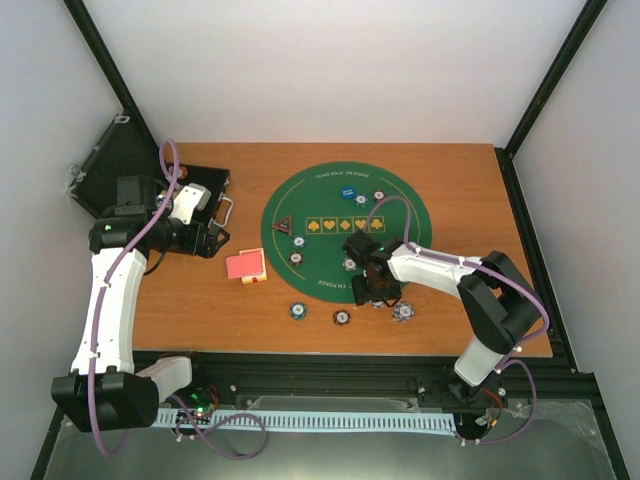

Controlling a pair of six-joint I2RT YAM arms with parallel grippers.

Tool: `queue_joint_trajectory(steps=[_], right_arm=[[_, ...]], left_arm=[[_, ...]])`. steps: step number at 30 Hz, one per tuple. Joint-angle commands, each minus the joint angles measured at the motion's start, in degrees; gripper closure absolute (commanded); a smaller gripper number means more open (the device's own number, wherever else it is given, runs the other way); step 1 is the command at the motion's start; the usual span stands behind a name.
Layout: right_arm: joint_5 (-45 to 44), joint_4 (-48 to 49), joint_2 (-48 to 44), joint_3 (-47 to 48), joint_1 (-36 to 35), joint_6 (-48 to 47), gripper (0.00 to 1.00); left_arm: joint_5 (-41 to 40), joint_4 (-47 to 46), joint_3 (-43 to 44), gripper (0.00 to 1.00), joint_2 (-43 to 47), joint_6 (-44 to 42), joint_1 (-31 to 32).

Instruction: Distribute texas hold em gaming equipment

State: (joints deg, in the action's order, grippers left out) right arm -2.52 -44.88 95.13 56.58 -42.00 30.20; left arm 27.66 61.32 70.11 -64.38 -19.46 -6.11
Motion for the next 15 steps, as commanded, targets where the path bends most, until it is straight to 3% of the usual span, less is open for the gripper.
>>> queue_joint_trajectory(steps=[1,10,15], right_arm=[[0.3,2.4,1.1,-1.8,0.5,-1.1,0.35],[1.3,4.5,0.6,-5.5,2.4,-1.8,0.37],[2.2,5.1,0.3,-6.2,2.4,-1.7,0.47]], left_arm=[[0.5,0.3,1.9,0.00,0.3,0.0,-0.3],[0.4,0.1,1.7,0.00,0.0,0.0,-0.3],[0.0,0.1,1.4,0.00,0.1,-0.2,-0.3]])
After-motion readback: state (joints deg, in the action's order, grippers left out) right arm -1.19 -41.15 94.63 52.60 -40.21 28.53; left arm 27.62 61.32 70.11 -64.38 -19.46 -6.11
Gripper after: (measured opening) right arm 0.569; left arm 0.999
